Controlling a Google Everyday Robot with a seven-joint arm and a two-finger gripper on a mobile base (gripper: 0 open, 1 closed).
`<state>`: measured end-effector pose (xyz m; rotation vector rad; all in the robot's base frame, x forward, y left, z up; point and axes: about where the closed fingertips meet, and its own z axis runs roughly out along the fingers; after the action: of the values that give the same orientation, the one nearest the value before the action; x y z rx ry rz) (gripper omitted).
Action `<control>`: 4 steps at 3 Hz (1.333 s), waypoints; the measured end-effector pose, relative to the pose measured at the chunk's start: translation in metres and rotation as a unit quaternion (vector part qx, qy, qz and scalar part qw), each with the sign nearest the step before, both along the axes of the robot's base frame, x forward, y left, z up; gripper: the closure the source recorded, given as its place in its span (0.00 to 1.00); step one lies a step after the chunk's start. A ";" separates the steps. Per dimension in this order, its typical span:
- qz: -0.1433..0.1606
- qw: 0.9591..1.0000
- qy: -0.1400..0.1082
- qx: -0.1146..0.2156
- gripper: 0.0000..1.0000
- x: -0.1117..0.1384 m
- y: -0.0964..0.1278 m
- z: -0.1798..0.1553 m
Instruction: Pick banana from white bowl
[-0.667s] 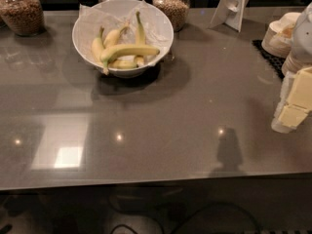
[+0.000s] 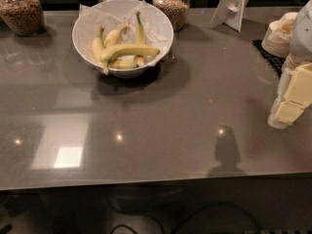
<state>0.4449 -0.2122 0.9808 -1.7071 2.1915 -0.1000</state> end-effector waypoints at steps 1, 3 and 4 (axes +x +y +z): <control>0.023 0.998 -0.049 0.041 0.00 0.027 0.018 0.008; 0.106 0.973 -0.132 0.156 0.00 0.136 0.100 0.032; 0.161 0.954 -0.151 0.204 0.00 0.188 0.151 0.040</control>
Offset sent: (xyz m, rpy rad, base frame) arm 0.1505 0.0990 0.0430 0.3691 -0.3507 0.2116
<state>0.6331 -0.0615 1.0208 -1.6536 1.5630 0.1557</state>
